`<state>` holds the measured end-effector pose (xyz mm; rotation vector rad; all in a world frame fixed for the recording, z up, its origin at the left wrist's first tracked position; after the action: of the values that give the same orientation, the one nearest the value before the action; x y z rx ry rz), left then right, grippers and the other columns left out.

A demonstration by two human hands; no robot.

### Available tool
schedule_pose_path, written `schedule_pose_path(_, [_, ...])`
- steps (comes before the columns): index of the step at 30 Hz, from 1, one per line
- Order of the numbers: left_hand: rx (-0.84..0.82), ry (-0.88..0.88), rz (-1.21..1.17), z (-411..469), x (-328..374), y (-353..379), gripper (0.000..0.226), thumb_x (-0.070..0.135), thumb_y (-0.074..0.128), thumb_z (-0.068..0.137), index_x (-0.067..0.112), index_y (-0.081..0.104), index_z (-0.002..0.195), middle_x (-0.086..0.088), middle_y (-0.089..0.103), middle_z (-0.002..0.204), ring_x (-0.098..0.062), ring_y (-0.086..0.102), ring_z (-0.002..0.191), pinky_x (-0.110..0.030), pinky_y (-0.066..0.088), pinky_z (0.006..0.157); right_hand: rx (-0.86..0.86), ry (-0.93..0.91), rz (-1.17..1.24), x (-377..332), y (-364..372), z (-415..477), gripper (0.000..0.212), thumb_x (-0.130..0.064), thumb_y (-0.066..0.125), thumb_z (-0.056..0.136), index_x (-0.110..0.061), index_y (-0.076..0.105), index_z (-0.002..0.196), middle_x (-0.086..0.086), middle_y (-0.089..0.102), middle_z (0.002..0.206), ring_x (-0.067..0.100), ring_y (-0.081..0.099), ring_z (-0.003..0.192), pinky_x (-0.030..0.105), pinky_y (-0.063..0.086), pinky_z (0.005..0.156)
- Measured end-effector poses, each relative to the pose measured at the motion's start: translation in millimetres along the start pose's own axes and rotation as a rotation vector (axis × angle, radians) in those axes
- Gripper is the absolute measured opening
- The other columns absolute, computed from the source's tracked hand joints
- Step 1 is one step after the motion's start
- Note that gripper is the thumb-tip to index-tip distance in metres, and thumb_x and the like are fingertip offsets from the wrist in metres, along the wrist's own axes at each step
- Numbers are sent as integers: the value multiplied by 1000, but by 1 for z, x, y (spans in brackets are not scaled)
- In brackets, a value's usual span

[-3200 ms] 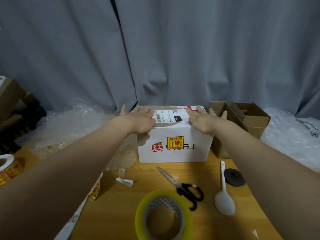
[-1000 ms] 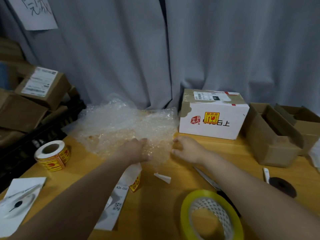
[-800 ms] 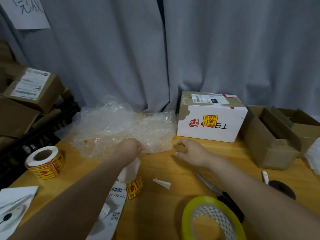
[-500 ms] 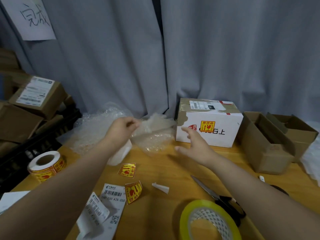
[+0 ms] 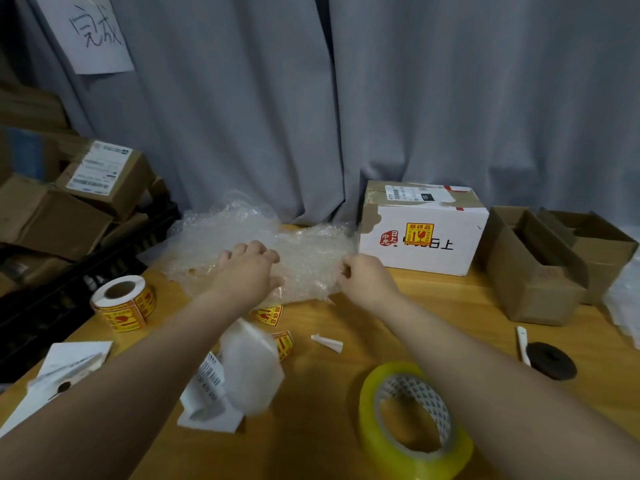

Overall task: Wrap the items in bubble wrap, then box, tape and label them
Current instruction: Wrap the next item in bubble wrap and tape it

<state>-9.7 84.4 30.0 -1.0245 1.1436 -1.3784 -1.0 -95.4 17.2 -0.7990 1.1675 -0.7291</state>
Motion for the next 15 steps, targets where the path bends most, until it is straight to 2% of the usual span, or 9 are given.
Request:
schedule_pose_path(3, [89, 64, -139, -13, 8, -8, 62, 54, 56, 85, 25, 39, 137, -2, 39, 136, -22, 39, 124, -40, 34, 104, -18, 100, 25, 9, 3, 6, 20, -18, 50, 93, -13, 51, 74, 3, 55, 77, 24, 56, 78, 30, 43, 64])
schedule_pose_path(4, [61, 90, -115, -17, 12, -6, 67, 56, 58, 83, 25, 36, 139, -2, 37, 136, -22, 39, 123, -40, 35, 103, -15, 118, 47, 12, 3, 9, 18, -20, 49, 93, -12, 53, 77, 6, 58, 80, 25, 58, 78, 31, 46, 65])
schedule_pose_path(6, [16, 99, 99, -25, 14, 3, 73, 55, 61, 82, 26, 30, 142, -4, 34, 140, -25, 37, 126, -43, 33, 103, -1, 130, 87, 13, -2, 10, 18, -21, 47, 94, -9, 55, 83, 11, 62, 86, 29, 63, 78, 36, 52, 70])
schedule_pose_path(8, [178, 72, 187, -35, 14, -10, 69, 47, 61, 83, 20, 34, 141, -10, 37, 142, -31, 40, 126, -47, 34, 101, 51, 139, 112, 14, -11, 12, 21, -22, 44, 95, -6, 57, 91, 12, 63, 89, 30, 64, 81, 40, 54, 74])
schedule_pose_path(10, [525, 201, 4, -57, 36, -46, 52, 41, 55, 85, 14, 48, 129, -12, 51, 127, -30, 51, 110, -42, 41, 90, 146, 175, 236, 19, -27, 15, 22, -22, 42, 97, -5, 56, 94, 13, 64, 91, 31, 65, 83, 45, 56, 76])
schedule_pose_path(11, [589, 291, -125, -67, 51, -58, 43, 39, 51, 87, 14, 52, 123, -8, 54, 118, -25, 53, 103, -36, 42, 86, 197, 208, 317, 23, -36, 14, 22, -23, 42, 97, -5, 56, 95, 14, 64, 92, 32, 65, 84, 48, 56, 76])
schedule_pose_path(12, [489, 359, -248, -71, 69, -62, 38, 40, 50, 90, 16, 53, 120, -4, 55, 114, -18, 53, 99, -28, 41, 84, 248, 244, 387, 29, -46, 15, 22, -24, 43, 96, -6, 56, 95, 15, 65, 92, 34, 65, 84, 50, 56, 75])
schedule_pose_path(13, [298, 382, -352, -73, 89, -54, 39, 44, 48, 92, 19, 52, 121, 0, 55, 115, -13, 52, 96, -23, 39, 83, 293, 289, 477, 34, -57, 13, 20, -23, 43, 93, -6, 55, 92, 16, 65, 89, 35, 65, 81, 51, 57, 73])
schedule_pose_path(15, [-221, 365, -428, -82, 129, -11, 55, 56, 45, 90, 22, 43, 133, 1, 52, 129, -12, 52, 104, -25, 40, 85, 356, 388, 760, 44, -80, 2, 18, -13, 41, 89, -3, 54, 82, 16, 59, 75, 33, 61, 66, 43, 59, 61])
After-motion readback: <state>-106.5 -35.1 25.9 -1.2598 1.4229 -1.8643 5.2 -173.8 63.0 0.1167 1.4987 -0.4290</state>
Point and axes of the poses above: each hand's wrist, its own z-axis towards the middle knuckle, its own y-axis out of the palm, x = y × z, the point moved 9 cm from there along z, towards the middle knuckle
